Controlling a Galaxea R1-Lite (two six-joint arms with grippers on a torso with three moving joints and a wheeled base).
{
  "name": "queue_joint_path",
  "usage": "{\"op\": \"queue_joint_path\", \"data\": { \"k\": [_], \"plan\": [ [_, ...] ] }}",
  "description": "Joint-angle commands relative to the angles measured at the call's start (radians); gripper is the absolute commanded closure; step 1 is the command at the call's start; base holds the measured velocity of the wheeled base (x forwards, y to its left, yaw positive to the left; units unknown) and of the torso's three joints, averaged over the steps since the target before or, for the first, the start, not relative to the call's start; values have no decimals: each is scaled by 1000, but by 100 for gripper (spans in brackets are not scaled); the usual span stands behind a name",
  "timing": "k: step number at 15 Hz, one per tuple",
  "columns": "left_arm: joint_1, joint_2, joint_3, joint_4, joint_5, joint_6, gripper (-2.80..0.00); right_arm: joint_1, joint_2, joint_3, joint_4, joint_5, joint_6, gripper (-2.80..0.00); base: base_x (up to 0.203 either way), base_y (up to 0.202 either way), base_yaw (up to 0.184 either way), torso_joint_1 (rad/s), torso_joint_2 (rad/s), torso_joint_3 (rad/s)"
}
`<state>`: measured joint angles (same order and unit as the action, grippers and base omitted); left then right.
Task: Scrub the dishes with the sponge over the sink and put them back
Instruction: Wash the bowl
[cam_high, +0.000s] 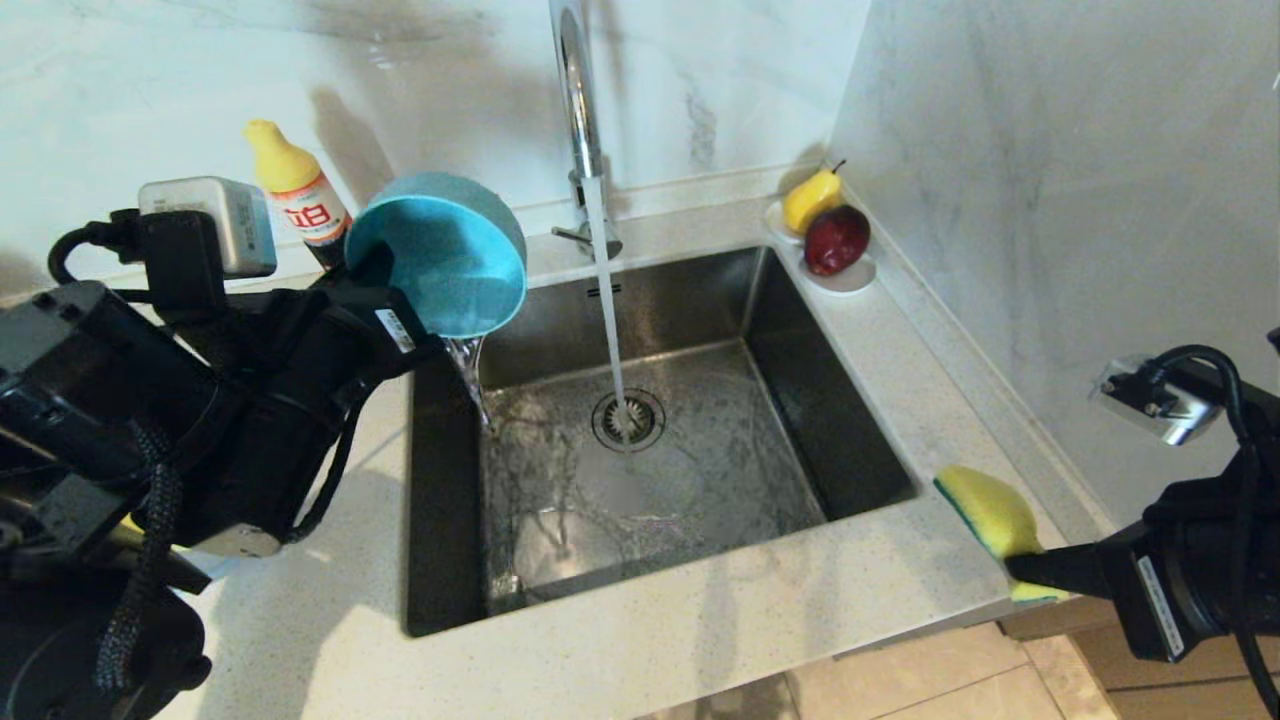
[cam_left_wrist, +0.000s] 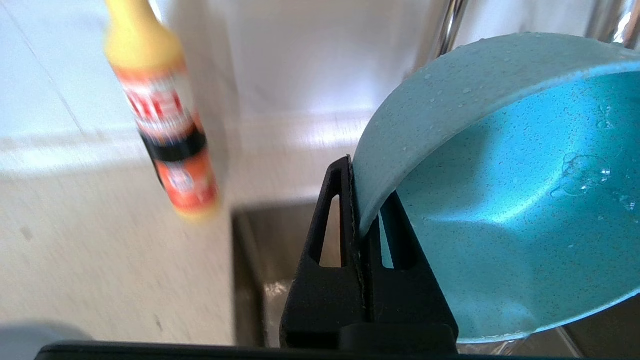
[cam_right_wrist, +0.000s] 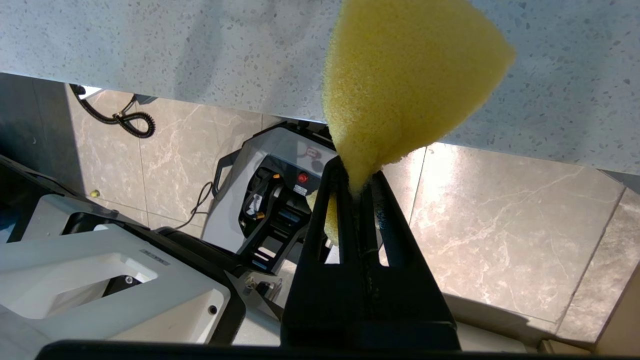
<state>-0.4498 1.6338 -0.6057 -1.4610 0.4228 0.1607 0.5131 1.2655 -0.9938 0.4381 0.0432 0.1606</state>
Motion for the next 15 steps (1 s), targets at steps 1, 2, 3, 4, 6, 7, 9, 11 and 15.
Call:
{"op": "queue_joint_path", "data": {
  "k": [1,2,3,4,6,7,9,11,15],
  "plan": [
    [-1,42,28,-69,-9,74,0,1,2,-3,2,1,0,0,0,0,0,0,0,0],
    [-1,47,35,-69,-20,89,0,1,3,-5,2,3,0,0,0,0,0,0,0,0],
    [0,50,41,-69,-34,100,0,1,7,-5,2,3,0,0,0,0,0,0,0,0],
    [0,51,41,-69,-32,100,0,1,8,-5,2,3,0,0,0,0,0,0,0,0],
    [0,41,32,-69,-36,102,0,1,5,-6,2,3,0,0,0,0,0,0,0,0],
    [0,38,28,-69,-36,106,0,1,2,-8,2,3,0,0,0,0,0,0,0,0],
    [-1,29,33,-69,-36,126,0,1,-5,-11,2,4,0,0,0,0,0,0,0,0],
    [-3,21,38,-69,-39,117,0,2,-6,-14,2,4,0,0,0,0,0,0,0,0],
    [-15,-58,55,132,-43,53,0,12,-34,-60,14,17,3,0,0,0,0,0,0,0]
  ]
}}
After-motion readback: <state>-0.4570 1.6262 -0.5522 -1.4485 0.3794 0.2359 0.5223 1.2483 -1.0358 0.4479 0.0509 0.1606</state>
